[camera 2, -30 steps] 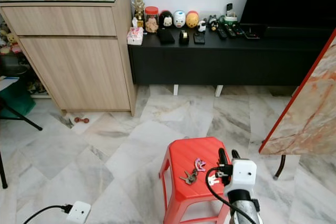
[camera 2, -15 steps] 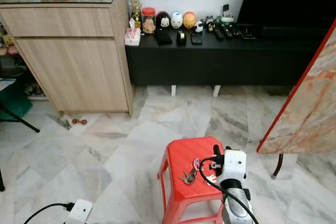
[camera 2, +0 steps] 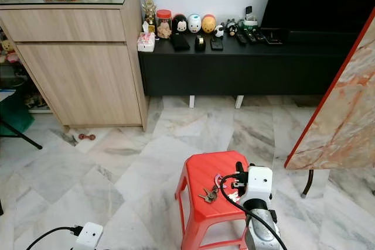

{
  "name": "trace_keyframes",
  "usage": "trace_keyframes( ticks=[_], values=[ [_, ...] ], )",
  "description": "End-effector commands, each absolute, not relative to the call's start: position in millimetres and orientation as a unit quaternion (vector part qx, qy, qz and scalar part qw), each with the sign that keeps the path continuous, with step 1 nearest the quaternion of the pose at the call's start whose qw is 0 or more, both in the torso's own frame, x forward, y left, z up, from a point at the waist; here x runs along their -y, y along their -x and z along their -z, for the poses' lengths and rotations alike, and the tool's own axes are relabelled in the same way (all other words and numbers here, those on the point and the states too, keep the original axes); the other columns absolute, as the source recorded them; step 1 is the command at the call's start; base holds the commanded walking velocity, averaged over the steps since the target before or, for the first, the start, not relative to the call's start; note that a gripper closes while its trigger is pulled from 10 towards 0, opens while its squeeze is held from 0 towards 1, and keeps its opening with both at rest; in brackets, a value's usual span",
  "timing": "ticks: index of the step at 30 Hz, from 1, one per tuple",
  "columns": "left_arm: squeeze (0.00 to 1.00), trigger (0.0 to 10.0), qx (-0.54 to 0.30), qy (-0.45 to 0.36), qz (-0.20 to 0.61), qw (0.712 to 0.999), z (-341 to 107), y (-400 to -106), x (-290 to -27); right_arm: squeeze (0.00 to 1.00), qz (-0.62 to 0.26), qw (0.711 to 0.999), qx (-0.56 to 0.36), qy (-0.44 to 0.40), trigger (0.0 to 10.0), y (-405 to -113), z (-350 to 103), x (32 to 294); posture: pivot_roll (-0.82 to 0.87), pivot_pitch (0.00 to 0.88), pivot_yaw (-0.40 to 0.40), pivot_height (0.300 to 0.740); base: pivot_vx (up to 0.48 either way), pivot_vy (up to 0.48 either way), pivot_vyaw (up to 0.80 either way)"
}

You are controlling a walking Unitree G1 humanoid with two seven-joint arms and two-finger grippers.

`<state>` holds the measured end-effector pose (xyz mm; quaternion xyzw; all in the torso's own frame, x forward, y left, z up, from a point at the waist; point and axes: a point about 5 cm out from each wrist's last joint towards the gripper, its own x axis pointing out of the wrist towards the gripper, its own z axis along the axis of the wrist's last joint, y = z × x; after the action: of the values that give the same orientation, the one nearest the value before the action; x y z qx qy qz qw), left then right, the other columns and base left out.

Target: Hang keys on a hook

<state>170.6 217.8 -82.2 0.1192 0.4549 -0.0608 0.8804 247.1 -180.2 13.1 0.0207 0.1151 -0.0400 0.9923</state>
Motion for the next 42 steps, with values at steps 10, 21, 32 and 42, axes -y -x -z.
trace_keyframes(
  ticks=[10,21,32,42],
  values=[
    [0.00,10.0,-0.456,-0.116,0.060,0.880,83,-171,-216,0.00,0.052,0.992,-0.101,-0.047,10.0,-257,-20,183,0.06,0.000,-0.071,0.648,0.000,0.000,0.00],
    [0.00,10.0,-0.457,-0.116,0.059,0.880,83,-170,-216,0.00,0.059,0.991,-0.111,-0.056,10.0,-256,-16,182,0.06,0.000,-0.071,0.648,0.000,0.000,0.00],
    [0.00,10.0,-0.458,-0.108,0.060,0.880,83,-170,-214,0.00,0.076,0.987,-0.128,-0.069,10.0,-259,-11,185,0.07,0.000,-0.069,0.648,0.000,0.000,0.00],
    [0.00,10.0,-0.461,-0.100,0.056,0.880,84,-170,-214,0.00,0.082,0.982,-0.152,-0.082,10.0,-257,-4,185,0.06,0.000,-0.066,0.648,0.000,0.000,0.00]
  ],
)
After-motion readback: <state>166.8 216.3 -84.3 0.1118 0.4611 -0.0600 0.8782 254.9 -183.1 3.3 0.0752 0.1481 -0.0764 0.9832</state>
